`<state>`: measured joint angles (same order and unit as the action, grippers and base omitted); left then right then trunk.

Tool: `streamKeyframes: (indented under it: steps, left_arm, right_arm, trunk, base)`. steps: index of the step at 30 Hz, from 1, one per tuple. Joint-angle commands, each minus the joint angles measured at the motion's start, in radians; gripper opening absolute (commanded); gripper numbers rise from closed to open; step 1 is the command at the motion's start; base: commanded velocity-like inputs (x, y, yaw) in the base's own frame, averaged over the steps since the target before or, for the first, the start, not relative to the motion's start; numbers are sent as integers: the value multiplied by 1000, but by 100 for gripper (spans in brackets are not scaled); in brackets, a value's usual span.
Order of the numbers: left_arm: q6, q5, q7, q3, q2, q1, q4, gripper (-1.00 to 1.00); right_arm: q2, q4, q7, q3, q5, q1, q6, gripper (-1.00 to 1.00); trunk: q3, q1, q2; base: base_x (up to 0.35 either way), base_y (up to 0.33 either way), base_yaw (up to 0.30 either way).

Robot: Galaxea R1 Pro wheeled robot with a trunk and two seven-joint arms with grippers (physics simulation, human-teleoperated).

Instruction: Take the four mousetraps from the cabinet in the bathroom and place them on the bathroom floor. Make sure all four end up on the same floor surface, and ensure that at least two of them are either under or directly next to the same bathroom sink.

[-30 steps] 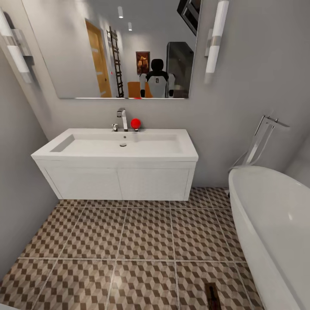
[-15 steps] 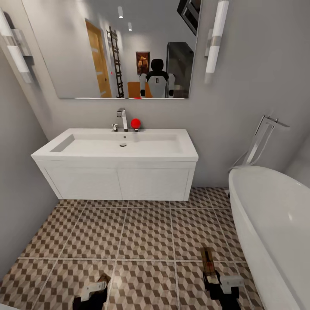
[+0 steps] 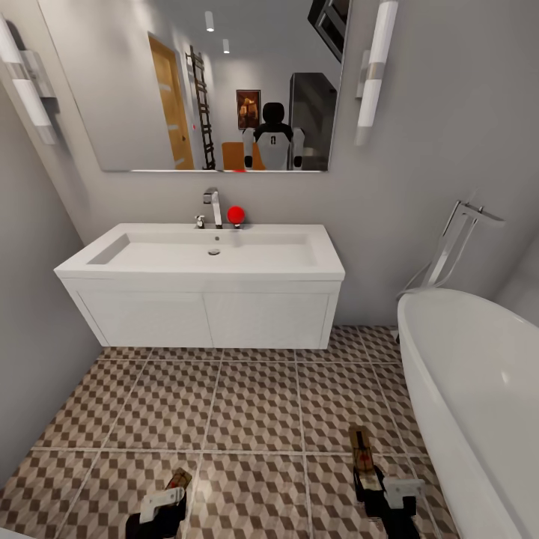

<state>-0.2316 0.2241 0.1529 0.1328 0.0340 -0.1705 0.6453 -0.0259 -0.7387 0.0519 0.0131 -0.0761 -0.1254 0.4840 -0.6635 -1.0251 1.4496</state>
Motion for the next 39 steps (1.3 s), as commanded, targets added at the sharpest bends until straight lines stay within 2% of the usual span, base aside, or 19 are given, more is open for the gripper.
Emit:
streamKeyframes:
  steps: [1, 2, 4, 5, 6, 7, 9, 10, 13, 19, 22, 25, 29, 33, 39]
  left_arm:
    - [7, 9, 10, 8, -2, -1, 17, -100]
    - [34, 9, 11, 8, -6, -1, 41, -100]
    - [204, 9, 14, 8, -14, -1, 149, -100]
    - [257, 9, 14, 8, -16, -1, 178, -100]
    - [362, 9, 15, 8, -18, -1, 236, -100]
    - [413, 9, 15, 8, -19, -1, 265, -100]
    - [563, 9, 15, 8, -20, -1, 361, -100]
    - [603, 9, 16, 8, -20, -1, 388, -100]
    - [655, 9, 17, 7, -20, -1, 409, -100]
    - [683, 10, 20, 7, -20, -1, 403, -100]
    - [721, 10, 21, 7, -21, -2, 397, -100]
    - [801, 11, 21, 6, -21, -8, 375, -100]
    - [882, 13, 15, 5, -20, -20, 370, -100]
    - [891, 13, 19, 5, -20, -22, 355, -100]
    - [892, 12, 19, 4, -19, -44, 309, -100]
  right_arm:
    - [0, -28, 3, 1, -5, 0, -22, -100]
    - [1, -66, 3, 1, -5, -1, -60, -100]
    - [2, -195, 3, 1, -4, -2, -207, -100]
    - [2, -227, 3, 1, -4, -3, -243, -100]
    - [3, -283, 3, 1, -4, -4, -309, -100]
    - [4, -306, 3, 1, -4, -6, -337, -100]
    - [7, -361, 3, 0, -2, -10, -404, -100]
    - [8, -371, 3, -1, -1, -11, -420, -100]
    - [11, -358, 3, -2, 0, -12, -439, -100]
    - [28, -340, 7, -2, 0, -13, -456, -100]
    - [30, -337, 8, -2, -1, -13, -475, -100]
    - [35, -336, 9, -3, -1, -21, -553, -100]
    - [64, -345, 9, -3, -1, -72, -777, -100]
    - [69, -357, 9, -2, -2, -78, -811, -100]
    - [70, -373, 9, -2, -1, -80, -819, -100]
  trunk:
    - [-1, 0, 0]
    - [-1, 0, 0]
    - [-1, 0, 0]
    - [-1, 0, 0]
    - [-1, 0, 0]
    - [-1, 0, 0]
    - [-1, 0, 0]
    - [-1, 0, 0]
    - [-1, 0, 0]
    - [-1, 0, 0]
    - [-1, 0, 0]
    - [-1, 0, 0]
    - [-1, 0, 0]
    - [-1, 0, 0]
    - [-1, 0, 0]
  base:
    - [0, 0, 0]
    - [0, 0, 0]
    - [0, 0, 0]
    - [0, 0, 0]
    - [0, 0, 0]
    - [0, 0, 0]
    - [0, 0, 0]
    - [0, 0, 0]
    - [0, 0, 0]
    - [0, 0, 0]
    - [0, 0, 0]
    - [0, 0, 0]
    - [0, 0, 0]
    - [0, 0, 0]
    - [0, 0, 0]
